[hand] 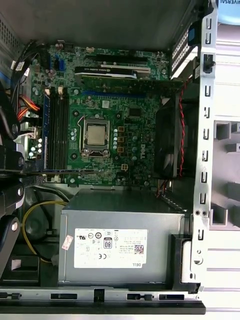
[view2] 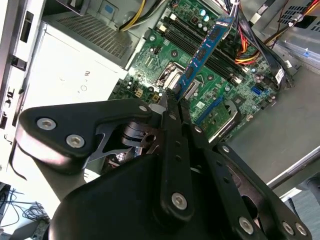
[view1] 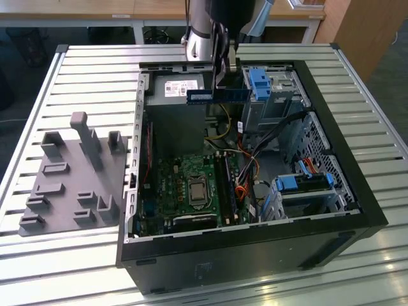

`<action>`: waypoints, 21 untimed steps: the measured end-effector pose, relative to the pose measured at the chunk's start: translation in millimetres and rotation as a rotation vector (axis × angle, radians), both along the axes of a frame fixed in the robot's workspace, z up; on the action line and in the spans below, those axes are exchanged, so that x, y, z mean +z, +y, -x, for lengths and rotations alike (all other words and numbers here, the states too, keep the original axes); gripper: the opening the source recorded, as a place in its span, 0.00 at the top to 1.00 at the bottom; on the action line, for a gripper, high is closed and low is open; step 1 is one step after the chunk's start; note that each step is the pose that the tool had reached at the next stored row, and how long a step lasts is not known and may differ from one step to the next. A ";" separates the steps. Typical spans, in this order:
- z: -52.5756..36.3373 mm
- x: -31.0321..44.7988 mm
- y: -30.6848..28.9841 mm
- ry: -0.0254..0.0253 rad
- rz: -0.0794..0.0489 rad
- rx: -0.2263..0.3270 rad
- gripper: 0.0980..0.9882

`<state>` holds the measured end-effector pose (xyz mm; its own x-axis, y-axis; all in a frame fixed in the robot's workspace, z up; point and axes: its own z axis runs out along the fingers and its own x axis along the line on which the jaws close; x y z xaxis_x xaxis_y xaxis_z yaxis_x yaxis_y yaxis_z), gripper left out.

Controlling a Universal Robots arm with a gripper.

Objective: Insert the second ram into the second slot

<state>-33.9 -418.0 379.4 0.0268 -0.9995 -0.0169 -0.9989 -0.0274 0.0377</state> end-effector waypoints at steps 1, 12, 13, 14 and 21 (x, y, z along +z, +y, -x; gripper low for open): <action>0.0 0.0 -0.5 0.0000 0.000 0.000 0.96; -0.1 0.0 -10.2 0.0000 0.000 0.000 0.96; 0.0 0.0 -11.3 0.0000 0.000 0.000 0.96; 0.0 0.0 -12.4 0.0000 0.000 0.000 0.96; 0.0 -0.1 -18.1 0.0000 0.000 0.000 0.96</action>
<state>-33.9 -436.2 379.4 0.0268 -0.9995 -0.0169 -0.9989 -0.0274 0.0377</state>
